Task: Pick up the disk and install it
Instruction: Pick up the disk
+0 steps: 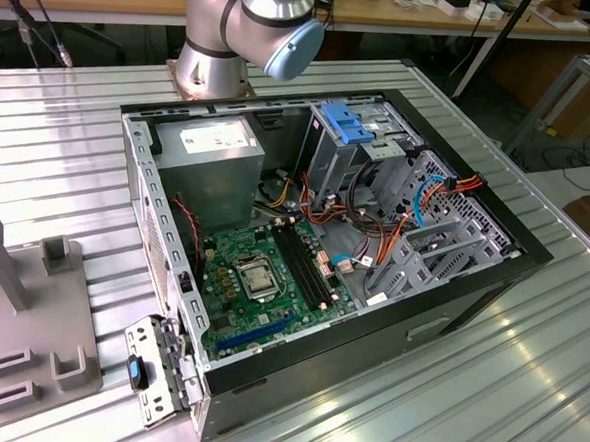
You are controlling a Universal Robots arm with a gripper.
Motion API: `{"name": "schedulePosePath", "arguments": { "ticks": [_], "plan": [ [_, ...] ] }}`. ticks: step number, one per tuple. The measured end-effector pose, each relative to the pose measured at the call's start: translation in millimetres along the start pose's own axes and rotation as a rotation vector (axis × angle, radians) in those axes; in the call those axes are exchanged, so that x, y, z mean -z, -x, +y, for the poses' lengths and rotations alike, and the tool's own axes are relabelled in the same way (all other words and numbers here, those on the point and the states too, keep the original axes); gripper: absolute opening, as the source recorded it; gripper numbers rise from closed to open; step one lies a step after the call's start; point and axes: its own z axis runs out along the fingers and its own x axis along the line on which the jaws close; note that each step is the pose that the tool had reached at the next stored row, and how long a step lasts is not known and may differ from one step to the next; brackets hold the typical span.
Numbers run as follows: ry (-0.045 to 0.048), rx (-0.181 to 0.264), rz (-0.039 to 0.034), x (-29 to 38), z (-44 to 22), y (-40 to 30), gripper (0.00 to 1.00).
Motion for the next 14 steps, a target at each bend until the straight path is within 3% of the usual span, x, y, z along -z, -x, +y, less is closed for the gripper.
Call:
{"name": "schedulePosePath", "arguments": {
  "ticks": [4, 7, 10, 14],
  "plan": [
    [0.0004, 0.0, 0.0002, 21.0, 0.0, 0.0, 0.37],
    [0.0003, 0.0, 0.0002, 32.4, 0.1, 0.0, 0.37],
    [0.0002, 0.0, 0.0001, 50.9, 0.2, 0.0, 0.37],
    [0.0002, 0.0, 0.0002, 68.2, 0.4, 0.0, 0.37]
  ]
}}
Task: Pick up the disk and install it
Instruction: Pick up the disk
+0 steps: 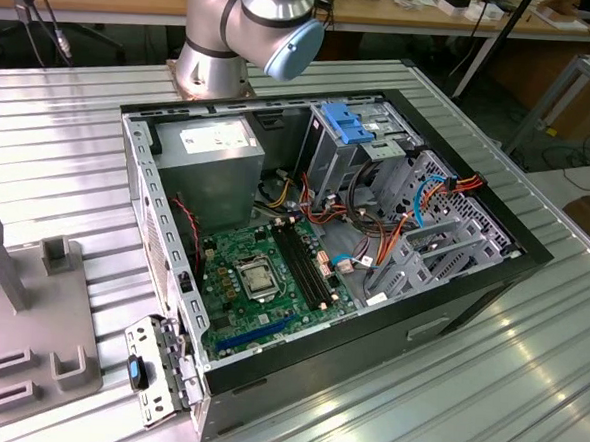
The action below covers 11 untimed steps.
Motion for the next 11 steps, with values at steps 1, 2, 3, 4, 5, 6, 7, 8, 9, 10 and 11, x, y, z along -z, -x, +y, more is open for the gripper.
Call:
{"name": "schedulePosePath", "arguments": {
  "ticks": [1, 2, 3, 4, 5, 6, 7, 8, 9, 10, 11],
  "plan": [
    [0.0001, 0.0, 0.0, 3.3, 0.0, 0.0, 0.37],
    [0.0002, 0.0, 0.0, 5.4, 0.0, 0.0, 0.37],
    [0.0001, 0.0, -0.0003, 5.4, 0.0, 0.0, 0.37],
    [0.0001, 0.0, -0.0004, 5.4, 0.0, 0.1, 0.37],
    [0.0002, 0.0, -0.0007, 5.4, 0.1, 0.1, 0.37],
    [0.0001, 0.0, -0.0008, 5.4, 0.1, 0.1, 0.37],
    [0.0, 0.0, -0.0012, 5.3, 0.0, 0.0, 0.37],
    [0.0002, 0.0, -0.0014, 5.4, 0.0, 0.0, 0.37],
    [0.0, 0.0, -0.0015, 5.3, -0.1, 0.0, 0.37],
    [0.0, 0.0, -0.0015, 5.3, -2.2, 0.0, 0.37],
    [0.0, 0.0, -0.0014, 5.3, -5.3, 0.1, 0.37]
  ]
}}
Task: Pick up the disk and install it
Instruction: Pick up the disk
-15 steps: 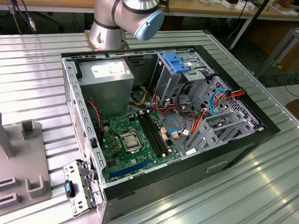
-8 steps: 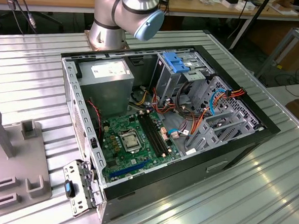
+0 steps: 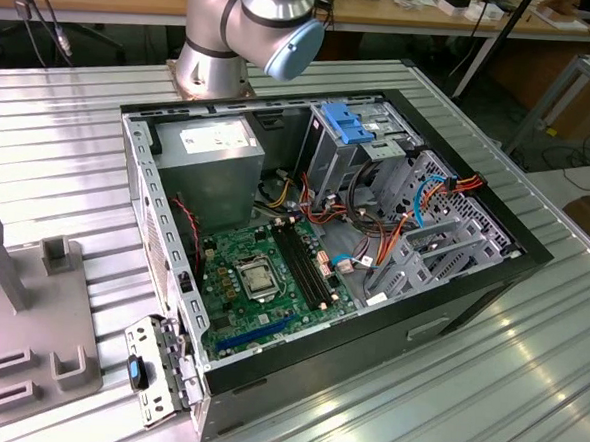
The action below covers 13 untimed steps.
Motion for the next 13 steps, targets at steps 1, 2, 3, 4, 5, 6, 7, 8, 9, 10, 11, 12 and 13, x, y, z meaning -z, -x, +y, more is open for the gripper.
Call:
{"name": "schedulePosePath", "arguments": {
  "ticks": [1, 2, 3, 4, 5, 6, 7, 8, 9, 10, 11, 12, 13],
  "plan": [
    [0.0002, 0.0, 0.0, -0.1, -3.5, 0.2, 0.37],
    [0.0001, 0.0, 0.0, -0.4, -7.5, 0.3, 0.37],
    [0.0, 0.0, 0.0, -0.7, -13.4, 0.4, 0.37],
    [0.0001, 0.0, 0.0, -0.9, -17.7, 0.6, 0.37],
    [-0.0001, 0.0, 0.0, -1.3, -25.2, 0.7, 0.37],
    [-0.0003, 0.0, -0.0001, -1.9, -35.2, 1.0, 0.37],
    [-0.0004, 0.0, 0.0, -2.3, -44.6, 1.3, 0.37],
    [-0.0006, 0.0, -0.0001, -2.8, -52.3, 1.5, 0.37],
    [-0.0005, 0.0, 0.0, -3.0, -57.8, 1.6, 0.37],
    [-0.0007, 0.0, 0.0, -3.3, -62.5, 1.7, 0.37],
    [-0.0007, 0.0, -0.0001, -3.7, -69.5, 2.0, 0.37],
    [-0.0007, 0.0, 0.0, -4.0, -76.0, 2.1, 0.37],
    [-0.0009, 0.0, 0.0, -4.6, -81.9, 2.3, 0.37]
  ]
}}
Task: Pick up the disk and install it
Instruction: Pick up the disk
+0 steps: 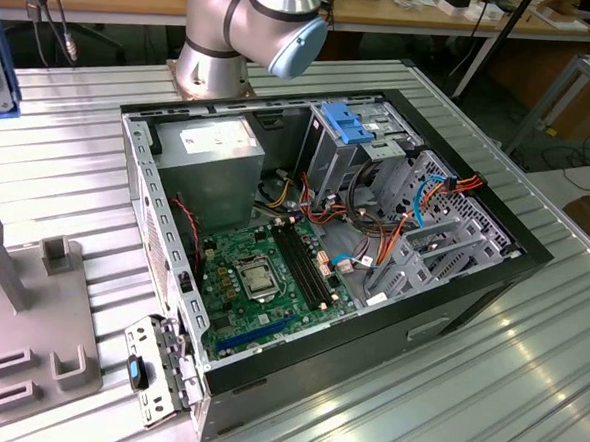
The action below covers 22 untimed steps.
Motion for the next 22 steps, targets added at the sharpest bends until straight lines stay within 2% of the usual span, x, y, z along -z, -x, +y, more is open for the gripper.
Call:
{"name": "schedulePosePath", "arguments": {
  "ticks": [1, 3, 4, 6, 16, 17, 21, 22],
  "plan": [
    [0.0, 0.0, 0.0, -0.3, -4.5, 0.1, 0.37],
    [-0.0003, 0.0, 0.0, -1.5, -18.1, 0.5, 0.37],
    [-0.0003, 0.0, 0.0, -1.8, -21.5, 0.6, 0.37],
    [-0.0006, 0.0, 0.0, -2.9, -33.1, 0.9, 0.37],
    [-0.0029, 0.0, -0.0001, -7.4, -81.9, 2.2, 0.37],
    [-0.0031, 0.0, -0.0001, -8.2, -89.6, 2.4, 0.37],
    [-0.0035, 0.0, 0.0, -10.2, -108.8, 2.9, 0.37],
    [-0.0037, 0.0, -0.0002, -11.0, -115.3, 3.1, 0.37]
  ]
}}
